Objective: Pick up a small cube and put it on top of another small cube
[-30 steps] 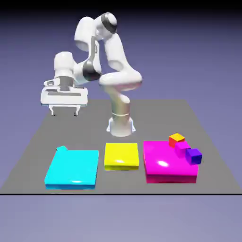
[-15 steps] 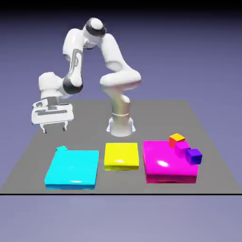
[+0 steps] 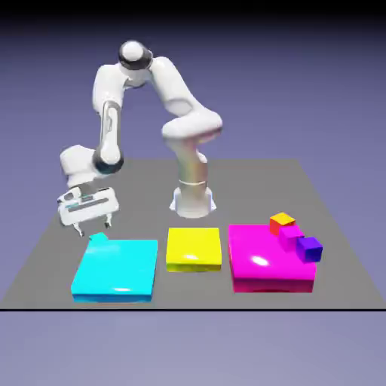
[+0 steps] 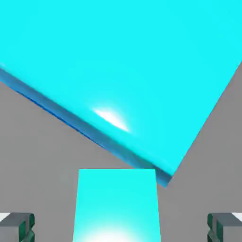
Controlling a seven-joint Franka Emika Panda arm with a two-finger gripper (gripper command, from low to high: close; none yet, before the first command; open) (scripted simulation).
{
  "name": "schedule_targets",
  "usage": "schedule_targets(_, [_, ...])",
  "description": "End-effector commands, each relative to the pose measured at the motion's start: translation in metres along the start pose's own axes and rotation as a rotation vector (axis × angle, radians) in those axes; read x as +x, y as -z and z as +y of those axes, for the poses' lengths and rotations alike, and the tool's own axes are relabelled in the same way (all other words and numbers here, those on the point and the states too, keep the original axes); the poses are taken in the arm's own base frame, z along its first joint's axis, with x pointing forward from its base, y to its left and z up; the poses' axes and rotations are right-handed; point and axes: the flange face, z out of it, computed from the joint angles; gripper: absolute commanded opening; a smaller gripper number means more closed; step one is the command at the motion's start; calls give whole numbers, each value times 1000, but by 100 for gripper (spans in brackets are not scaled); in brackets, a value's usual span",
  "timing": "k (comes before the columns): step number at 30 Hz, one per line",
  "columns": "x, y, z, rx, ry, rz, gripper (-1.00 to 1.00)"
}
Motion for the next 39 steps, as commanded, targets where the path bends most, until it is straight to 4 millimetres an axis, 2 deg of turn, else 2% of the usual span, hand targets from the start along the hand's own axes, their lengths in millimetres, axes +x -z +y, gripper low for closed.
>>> schedule_targets(1, [-2, -9, 1, 0, 0, -2, 0])
schedule_targets(3, [-5, -24, 1, -1, 1, -6, 0])
schedule_targets(4, [-5, -24, 1, -1, 1, -6, -100])
schedule_targets(5, [-5, -24, 1, -1, 1, -6, -100])
schedule_targets(12, [3, 38, -5, -1, 1, -4, -100])
schedule_targets(13, [10, 42, -11, -1, 5, -6, -100])
schedule_targets(17, [70, 33, -69, 2, 48, -5, -100])
schedule_targets(20, [106, 24, -119, 10, 81, -6, -100])
schedule_targets(23, [133, 15, -173, 21, 113, -10, -100])
schedule_targets(26, [150, 5, -230, 35, 145, -16, -100])
schedule_targets(29, [158, -4, -288, 51, 176, -26, -100])
schedule_targets(32, [157, -13, -345, 69, 207, -38, -100])
schedule_targets(35, [146, -20, -401, 87, 238, -54, -100])
schedule_targets(39, [119, -28, -470, 112, 279, -81, -100])
